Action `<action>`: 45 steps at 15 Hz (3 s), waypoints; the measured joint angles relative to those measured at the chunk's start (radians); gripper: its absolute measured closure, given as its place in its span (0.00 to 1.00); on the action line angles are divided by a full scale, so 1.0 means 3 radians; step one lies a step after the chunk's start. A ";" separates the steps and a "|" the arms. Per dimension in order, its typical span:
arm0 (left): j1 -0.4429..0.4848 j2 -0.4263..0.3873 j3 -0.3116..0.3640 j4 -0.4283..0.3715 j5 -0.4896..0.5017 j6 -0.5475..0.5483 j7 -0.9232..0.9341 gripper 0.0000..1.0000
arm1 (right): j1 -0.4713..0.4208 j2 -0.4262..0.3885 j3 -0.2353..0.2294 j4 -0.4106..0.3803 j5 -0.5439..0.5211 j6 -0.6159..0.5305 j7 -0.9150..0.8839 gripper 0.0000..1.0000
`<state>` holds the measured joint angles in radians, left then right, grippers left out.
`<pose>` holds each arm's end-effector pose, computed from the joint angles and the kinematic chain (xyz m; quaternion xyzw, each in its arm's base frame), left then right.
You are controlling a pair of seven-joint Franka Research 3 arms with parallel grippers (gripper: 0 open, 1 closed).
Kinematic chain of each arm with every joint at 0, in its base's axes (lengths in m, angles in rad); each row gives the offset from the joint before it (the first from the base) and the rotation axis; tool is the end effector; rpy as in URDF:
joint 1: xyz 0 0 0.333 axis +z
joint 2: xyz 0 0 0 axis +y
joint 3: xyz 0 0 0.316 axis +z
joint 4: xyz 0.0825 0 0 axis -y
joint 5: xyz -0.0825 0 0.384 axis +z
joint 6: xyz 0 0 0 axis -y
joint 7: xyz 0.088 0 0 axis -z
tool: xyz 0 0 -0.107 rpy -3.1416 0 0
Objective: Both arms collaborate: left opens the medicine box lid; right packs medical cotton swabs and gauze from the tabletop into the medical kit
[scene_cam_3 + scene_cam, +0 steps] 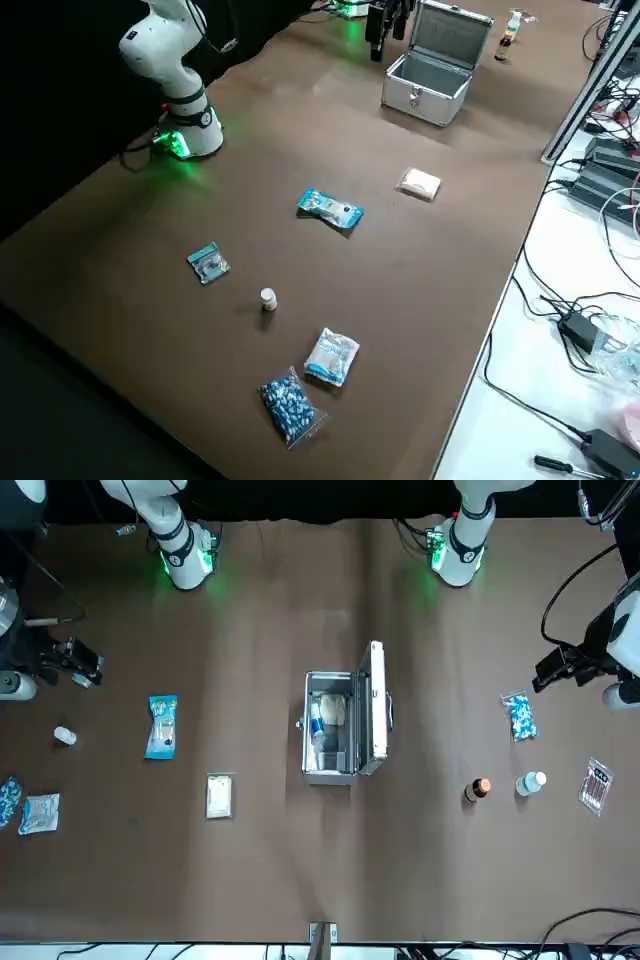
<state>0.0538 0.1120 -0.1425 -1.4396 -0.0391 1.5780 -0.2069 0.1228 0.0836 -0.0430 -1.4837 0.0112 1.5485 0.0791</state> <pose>0.5879 -0.0513 0.6238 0.9978 0.0595 0.0096 0.0292 0.5762 0.0484 0.6163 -0.9999 -0.0005 0.0096 0.0030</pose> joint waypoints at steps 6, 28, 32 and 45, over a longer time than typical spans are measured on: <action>-0.0011 0.0023 -0.0007 -0.0005 0.0000 0.0019 0.0002 0.00 | -0.0012 0.0046 -0.0012 -0.0593 0.0029 0.0319 0.0040 0.01; -0.0008 0.0128 -0.0088 -0.0008 0.0000 0.0051 0.0008 0.00 | -0.0623 0.1306 -0.0045 -0.1728 0.0204 0.1668 -0.0339 0.36; 0.0004 0.0129 -0.0088 -0.0008 0.0000 0.0053 0.0008 0.00 | -0.0618 0.1372 -0.0030 -0.1721 0.0204 0.1703 -0.0384 0.39; 0.0008 0.0129 -0.0088 -0.0007 0.0000 0.0062 0.0015 0.00 | -0.0522 0.1455 0.0040 -0.1387 0.0207 0.1515 -0.0412 0.94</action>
<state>0.0564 0.1505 -0.1690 -1.4416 -0.0390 1.5965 -0.2024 -0.0339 0.5200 -0.0311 -1.8999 0.0733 2.0029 -0.0446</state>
